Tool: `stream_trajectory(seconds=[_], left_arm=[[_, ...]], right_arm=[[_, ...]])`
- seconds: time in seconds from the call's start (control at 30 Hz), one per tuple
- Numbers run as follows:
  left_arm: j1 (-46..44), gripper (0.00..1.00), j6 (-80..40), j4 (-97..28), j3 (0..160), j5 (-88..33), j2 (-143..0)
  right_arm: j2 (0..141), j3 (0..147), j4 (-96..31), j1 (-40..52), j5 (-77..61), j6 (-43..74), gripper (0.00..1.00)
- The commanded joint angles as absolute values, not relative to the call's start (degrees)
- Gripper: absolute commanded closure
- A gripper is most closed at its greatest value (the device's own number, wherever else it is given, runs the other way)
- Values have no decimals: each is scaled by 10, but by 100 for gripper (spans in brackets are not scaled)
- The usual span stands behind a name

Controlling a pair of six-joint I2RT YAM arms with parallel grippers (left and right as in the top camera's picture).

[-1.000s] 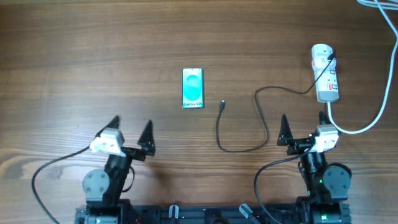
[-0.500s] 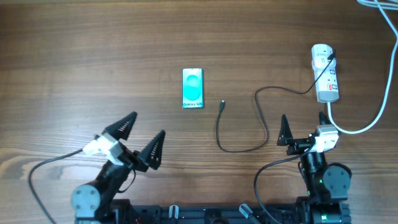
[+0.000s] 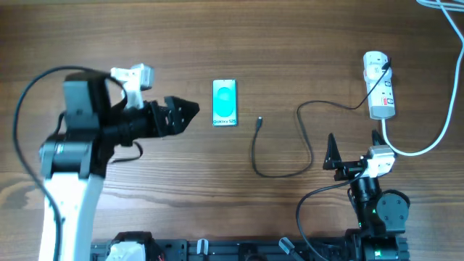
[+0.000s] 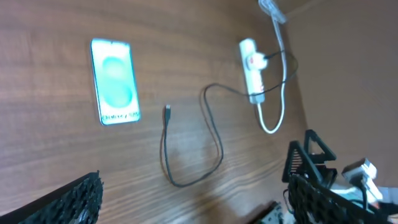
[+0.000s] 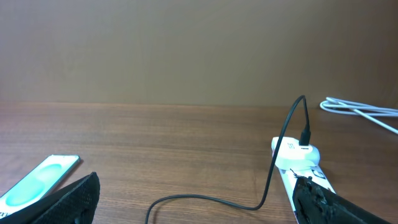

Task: Plug charger to phone and switch on socket
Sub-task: 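Reach the left gripper over the light-blue phone and lower it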

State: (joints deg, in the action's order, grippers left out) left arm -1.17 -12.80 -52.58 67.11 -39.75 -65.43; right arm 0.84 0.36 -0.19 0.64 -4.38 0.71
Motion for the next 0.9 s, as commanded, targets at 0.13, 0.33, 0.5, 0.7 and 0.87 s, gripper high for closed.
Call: stream_trajectory(seconds=[0.13,0.33,0.5,0.7,0.87], left_arm=[[-171,0,-208,-697,830,-104,-818],[-204,0,-212,-805,1030,-74,-1016],[-204,0,-230,-721,1035,-80,-1087],[-204,0,-234,-678,1034,-78,-1115],[-205,0,-244,-667,1034,-78,-1174]], right_arm=[[4,3,0,6,-34,0,0],[4,3,0,6,-34,0,0],[4,3,0,6,-34,0,0],[4,3,0,6,-34,0,0],[4,3,0,6,-34,0,0]])
